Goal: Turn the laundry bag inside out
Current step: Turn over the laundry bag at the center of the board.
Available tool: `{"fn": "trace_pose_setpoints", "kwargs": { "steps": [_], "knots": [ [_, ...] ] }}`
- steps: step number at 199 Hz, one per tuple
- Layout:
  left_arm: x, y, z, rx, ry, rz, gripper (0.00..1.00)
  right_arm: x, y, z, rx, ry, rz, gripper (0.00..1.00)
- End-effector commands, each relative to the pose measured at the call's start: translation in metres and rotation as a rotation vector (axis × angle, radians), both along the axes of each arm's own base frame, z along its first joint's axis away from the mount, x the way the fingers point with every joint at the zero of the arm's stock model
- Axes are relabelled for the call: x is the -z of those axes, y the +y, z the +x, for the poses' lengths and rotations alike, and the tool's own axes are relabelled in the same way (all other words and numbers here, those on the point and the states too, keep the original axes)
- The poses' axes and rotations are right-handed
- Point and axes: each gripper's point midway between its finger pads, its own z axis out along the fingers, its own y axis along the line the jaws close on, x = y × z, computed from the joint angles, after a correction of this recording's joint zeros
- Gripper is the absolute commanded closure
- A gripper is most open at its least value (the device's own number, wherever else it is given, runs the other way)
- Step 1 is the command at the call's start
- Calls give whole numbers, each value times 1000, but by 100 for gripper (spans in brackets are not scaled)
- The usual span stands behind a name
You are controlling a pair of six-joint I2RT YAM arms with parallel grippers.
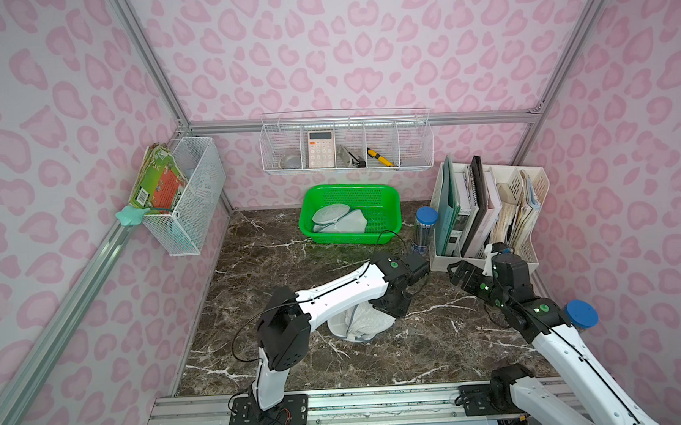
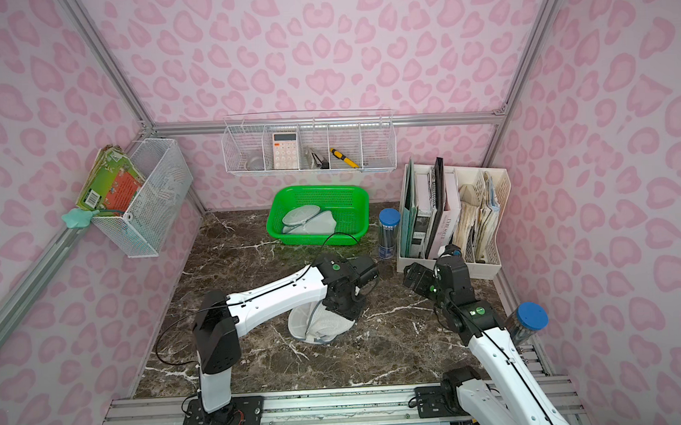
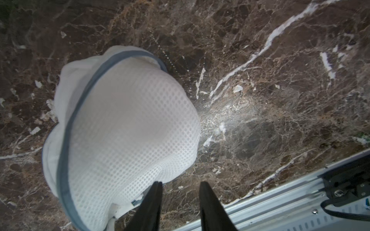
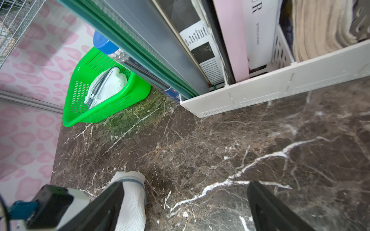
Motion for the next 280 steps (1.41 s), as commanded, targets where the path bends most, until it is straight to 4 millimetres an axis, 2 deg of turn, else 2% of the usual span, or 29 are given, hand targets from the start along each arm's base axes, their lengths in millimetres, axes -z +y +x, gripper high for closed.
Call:
{"fn": "trace_pose_setpoints", "kwargs": {
  "steps": [1, 60, 89, 123, 146, 168, 177, 189, 220, 263, 280],
  "knots": [
    [13, 3, 6, -32, -34, 91, 61, 9, -3, -11, -34, 35, -10, 1],
    [32, 12, 3, -36, -72, 270, 46, 11, -8, -11, -49, 29, 3, 1],
    [39, 9, -3, -33, -80, 308, 39, 13, -8, -9, -61, 34, -2, 1],
    [44, 20, 1, -50, -115, 402, 39, 14, -6, -8, -71, 35, 3, 1],
    [47, 27, 4, -44, -150, 465, 47, 14, -5, -8, -77, 33, 4, 1],
    [44, 35, 9, -54, -186, 525, 80, 14, -5, -7, -78, 34, 3, 1],
    [35, 39, 13, -90, -223, 545, 92, 14, -4, -6, -80, 34, 2, 1],
    [25, 39, 18, -88, -248, 556, 100, 14, -4, -5, -85, 33, 1, 1],
    [-12, 33, 30, -151, -262, 444, 100, 8, 1, 4, -104, 21, 9, 1],
    [-92, 32, 52, -291, -254, 124, 100, -7, 14, 22, -161, -31, 35, 1],
    [-122, 32, 60, -326, -260, -26, 100, -12, 26, 29, -202, -39, 25, 1]
  ]
}}
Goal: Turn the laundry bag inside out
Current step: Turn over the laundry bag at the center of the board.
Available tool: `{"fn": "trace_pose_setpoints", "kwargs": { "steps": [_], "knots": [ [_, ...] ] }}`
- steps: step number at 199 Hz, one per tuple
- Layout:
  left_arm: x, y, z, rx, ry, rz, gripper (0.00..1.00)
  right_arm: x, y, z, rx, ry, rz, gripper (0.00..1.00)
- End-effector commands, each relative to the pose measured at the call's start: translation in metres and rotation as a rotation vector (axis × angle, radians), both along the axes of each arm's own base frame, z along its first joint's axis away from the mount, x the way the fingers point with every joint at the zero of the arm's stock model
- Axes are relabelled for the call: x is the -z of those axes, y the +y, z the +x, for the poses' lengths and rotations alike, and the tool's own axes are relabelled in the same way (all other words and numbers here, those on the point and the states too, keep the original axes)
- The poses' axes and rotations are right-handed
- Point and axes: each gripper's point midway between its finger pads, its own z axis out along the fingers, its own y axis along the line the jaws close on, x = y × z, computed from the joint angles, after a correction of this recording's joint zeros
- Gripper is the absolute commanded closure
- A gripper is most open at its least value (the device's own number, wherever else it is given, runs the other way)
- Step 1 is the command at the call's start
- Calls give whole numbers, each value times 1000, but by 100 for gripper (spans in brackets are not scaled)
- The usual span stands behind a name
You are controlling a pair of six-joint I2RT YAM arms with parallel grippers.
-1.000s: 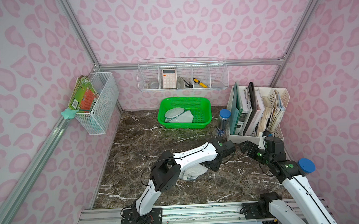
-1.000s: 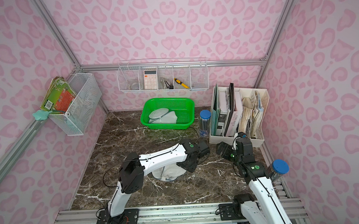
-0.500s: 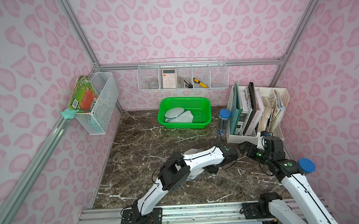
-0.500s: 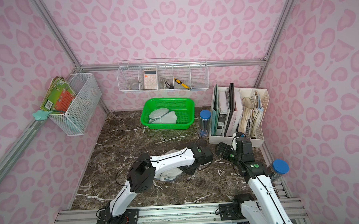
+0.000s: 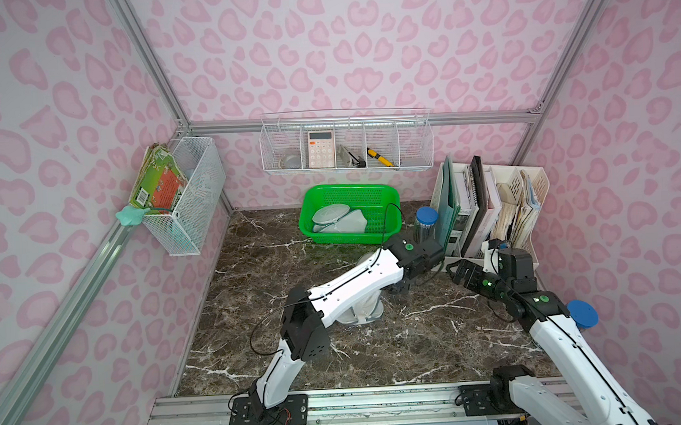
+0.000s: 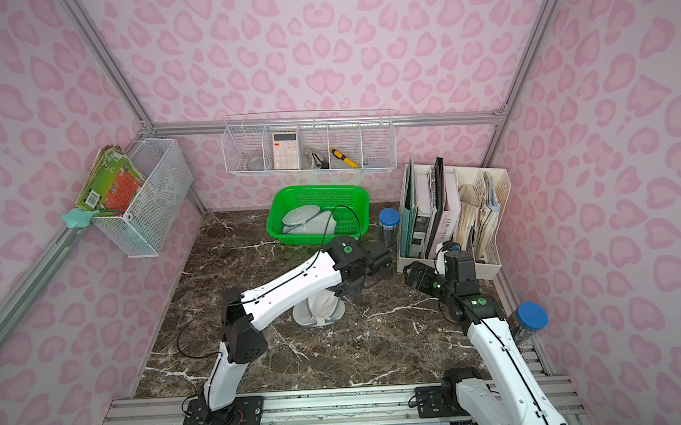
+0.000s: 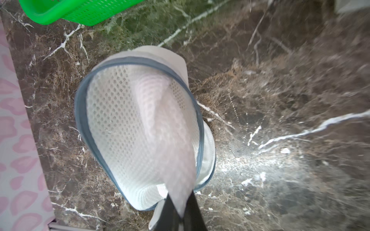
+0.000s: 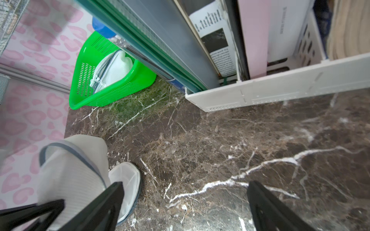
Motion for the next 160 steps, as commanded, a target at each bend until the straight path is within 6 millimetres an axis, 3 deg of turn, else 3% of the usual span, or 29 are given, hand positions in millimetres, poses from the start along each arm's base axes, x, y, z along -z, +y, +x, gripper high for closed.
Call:
{"fn": "trace_pose_setpoints", "kwargs": {
  "steps": [1, 22, 32, 70, 89, 122, 160],
  "knots": [
    [-34, -4, 4, -16, -5, -182, 100, -18, 17, 13, -71, -68, 2, 1],
    [-60, -2, 12, -9, -60, -312, 100, -21, 46, 19, -151, -82, -23, 1],
    [-63, 2, 14, -6, -83, -346, 100, -20, 63, 21, -196, -77, -6, 1],
    [-75, 16, 18, -9, -180, -494, 100, 12, 119, 18, -305, 25, 71, 1],
    [-83, 22, 18, -6, -216, -564, 100, 28, 137, 15, -328, 79, 108, 1],
    [-88, 24, 13, 19, -224, -591, 100, 52, 161, 11, -377, 192, 218, 21],
    [-86, 24, 10, 31, -224, -602, 100, 71, 186, 7, -420, 270, 273, 24]
  ]
}}
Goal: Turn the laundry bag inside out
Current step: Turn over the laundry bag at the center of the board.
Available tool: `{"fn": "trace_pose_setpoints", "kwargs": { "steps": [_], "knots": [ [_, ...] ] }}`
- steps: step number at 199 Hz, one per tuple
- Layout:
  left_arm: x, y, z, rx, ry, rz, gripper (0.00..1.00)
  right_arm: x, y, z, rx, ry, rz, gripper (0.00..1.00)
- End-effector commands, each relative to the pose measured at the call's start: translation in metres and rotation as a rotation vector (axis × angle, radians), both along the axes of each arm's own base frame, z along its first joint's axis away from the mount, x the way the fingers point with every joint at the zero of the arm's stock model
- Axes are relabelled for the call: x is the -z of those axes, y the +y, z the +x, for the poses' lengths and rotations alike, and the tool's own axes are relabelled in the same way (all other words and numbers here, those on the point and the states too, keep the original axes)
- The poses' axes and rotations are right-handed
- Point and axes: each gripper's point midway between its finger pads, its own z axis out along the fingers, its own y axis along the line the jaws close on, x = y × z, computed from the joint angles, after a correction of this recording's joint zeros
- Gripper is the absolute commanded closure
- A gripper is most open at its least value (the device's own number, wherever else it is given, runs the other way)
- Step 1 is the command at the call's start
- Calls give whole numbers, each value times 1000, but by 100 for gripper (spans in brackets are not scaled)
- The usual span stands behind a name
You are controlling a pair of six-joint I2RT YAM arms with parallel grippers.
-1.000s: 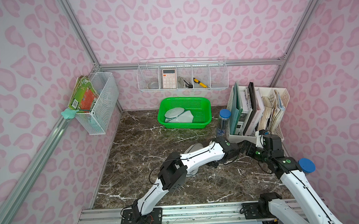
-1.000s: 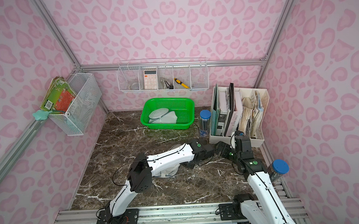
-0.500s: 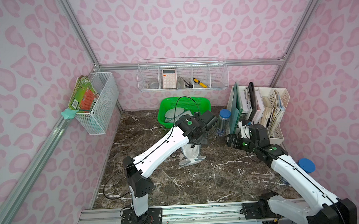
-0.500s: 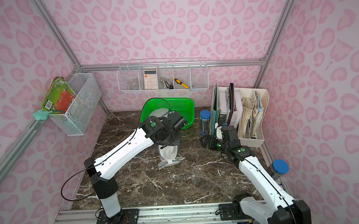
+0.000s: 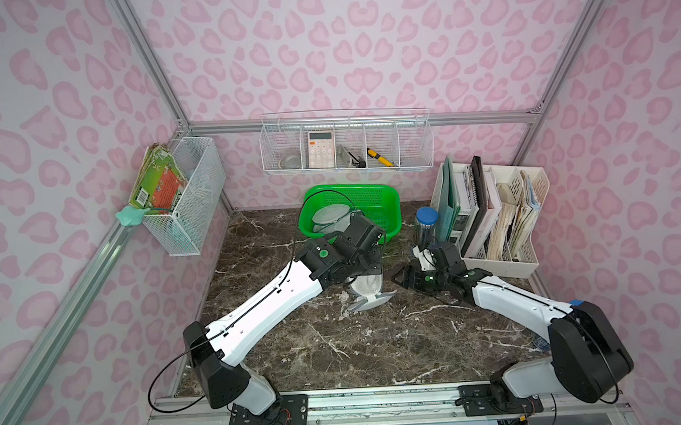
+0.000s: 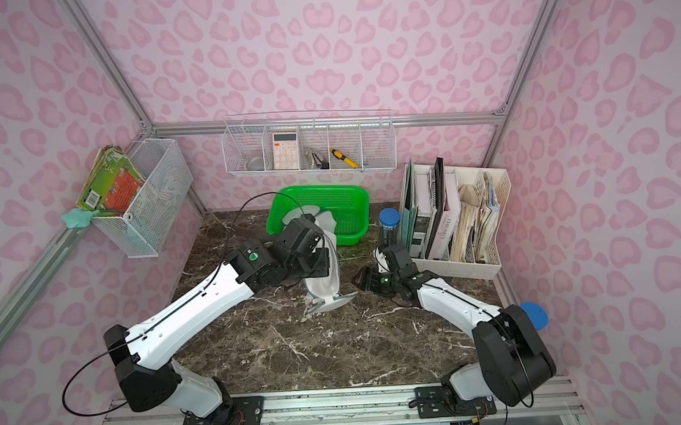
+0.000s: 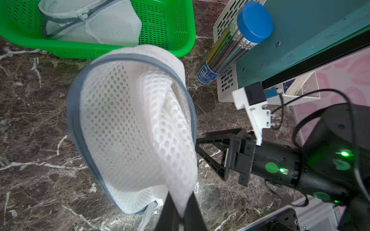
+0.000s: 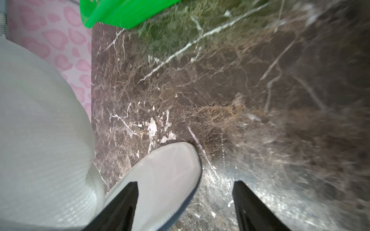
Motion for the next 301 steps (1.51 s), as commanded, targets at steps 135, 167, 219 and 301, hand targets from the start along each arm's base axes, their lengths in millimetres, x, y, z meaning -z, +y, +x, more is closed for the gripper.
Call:
{"fn": "trace_pose_setpoints", "kwargs": {
  "steps": [135, 167, 219, 301],
  "knots": [
    [-14, 3, -1, 27, -91, -51, 100, 6, 24, -11, 19, 128, 162, 100],
    [-22, 17, 1, -27, -95, -86, 100, -4, 2, 3, 82, 72, 126, 100],
    [-17, 45, 0, -114, -28, -266, 100, -23, -47, 29, 198, -35, 49, 100],
    [-11, 73, -3, -157, 94, -706, 100, -28, -94, 50, 275, -144, -124, 100]
  ]
}}
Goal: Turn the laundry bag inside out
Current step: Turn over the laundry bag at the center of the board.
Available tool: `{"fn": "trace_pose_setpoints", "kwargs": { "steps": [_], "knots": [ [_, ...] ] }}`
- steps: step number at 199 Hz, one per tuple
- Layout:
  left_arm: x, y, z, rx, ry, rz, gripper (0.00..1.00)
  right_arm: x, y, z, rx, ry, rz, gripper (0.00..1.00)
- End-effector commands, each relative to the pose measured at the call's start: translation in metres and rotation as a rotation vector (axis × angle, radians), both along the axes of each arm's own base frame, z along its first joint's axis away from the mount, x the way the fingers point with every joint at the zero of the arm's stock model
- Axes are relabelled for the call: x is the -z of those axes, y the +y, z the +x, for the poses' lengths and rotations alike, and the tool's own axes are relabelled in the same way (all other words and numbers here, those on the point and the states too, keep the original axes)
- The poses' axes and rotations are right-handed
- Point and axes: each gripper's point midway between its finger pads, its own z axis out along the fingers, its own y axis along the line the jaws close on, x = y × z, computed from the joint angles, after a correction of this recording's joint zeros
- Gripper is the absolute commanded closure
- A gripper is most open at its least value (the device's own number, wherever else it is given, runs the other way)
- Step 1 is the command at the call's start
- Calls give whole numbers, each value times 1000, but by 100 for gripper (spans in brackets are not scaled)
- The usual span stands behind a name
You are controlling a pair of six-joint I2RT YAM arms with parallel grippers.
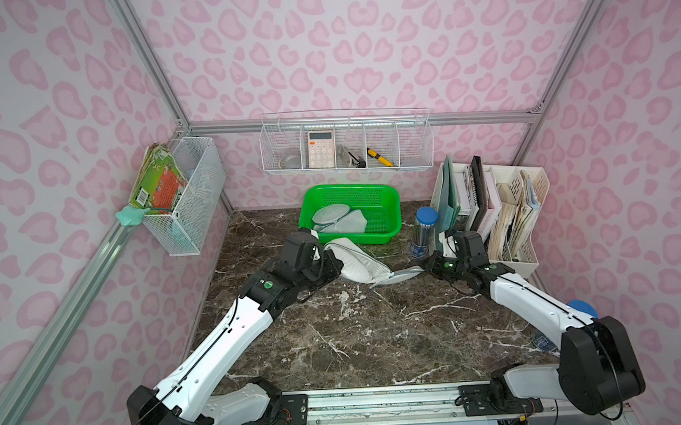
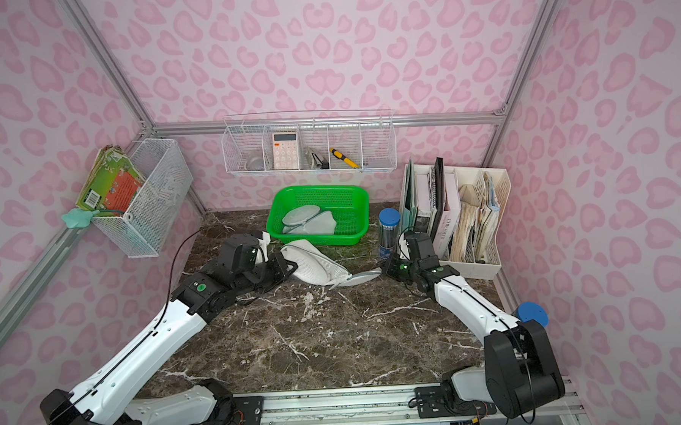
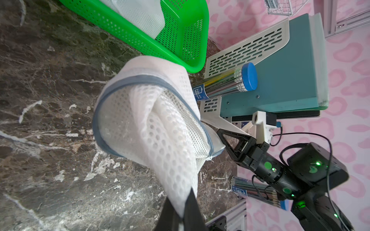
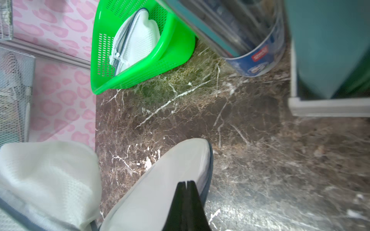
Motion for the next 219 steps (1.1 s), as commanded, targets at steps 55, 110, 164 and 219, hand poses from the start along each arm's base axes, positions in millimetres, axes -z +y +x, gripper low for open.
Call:
{"fn": "trace_pose_setpoints", "kwargs": {
  "steps": [55, 110, 164, 219],
  "knots": [
    [14, -8, -28, 178, 131, -198, 100, -29, -56, 20, 144, -174, -174, 100],
    [54, -27, -46, 440, 214, -130, 100, -54, -46, 7, 78, -395, -192, 100],
    [102, -23, -49, 540, 218, 106, 100, -6, -7, -41, -70, -381, -276, 88],
    [118, -21, -57, 605, 152, 240, 100, 24, -5, -66, -127, -257, -234, 43]
  ]
}}
